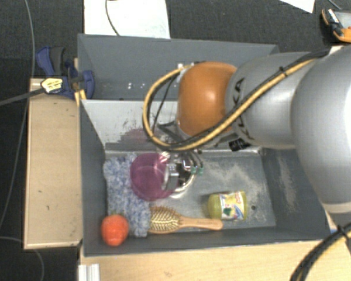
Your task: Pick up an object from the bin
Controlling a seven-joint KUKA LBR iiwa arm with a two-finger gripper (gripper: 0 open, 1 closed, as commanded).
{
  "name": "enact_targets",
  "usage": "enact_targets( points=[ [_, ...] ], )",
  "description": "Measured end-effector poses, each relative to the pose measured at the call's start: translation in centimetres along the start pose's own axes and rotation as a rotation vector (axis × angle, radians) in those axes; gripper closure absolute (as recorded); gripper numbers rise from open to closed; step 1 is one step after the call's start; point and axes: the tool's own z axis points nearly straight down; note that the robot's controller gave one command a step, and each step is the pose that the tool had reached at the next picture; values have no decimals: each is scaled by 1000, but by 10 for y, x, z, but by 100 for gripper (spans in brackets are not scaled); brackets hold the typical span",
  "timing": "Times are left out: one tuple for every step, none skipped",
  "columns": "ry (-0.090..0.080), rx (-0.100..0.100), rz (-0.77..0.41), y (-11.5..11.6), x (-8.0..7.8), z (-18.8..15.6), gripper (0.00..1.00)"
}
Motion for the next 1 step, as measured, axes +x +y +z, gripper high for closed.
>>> enact_targets(
  points=[
    [-3, 0, 9, 13, 1, 20, 0]
  ],
)
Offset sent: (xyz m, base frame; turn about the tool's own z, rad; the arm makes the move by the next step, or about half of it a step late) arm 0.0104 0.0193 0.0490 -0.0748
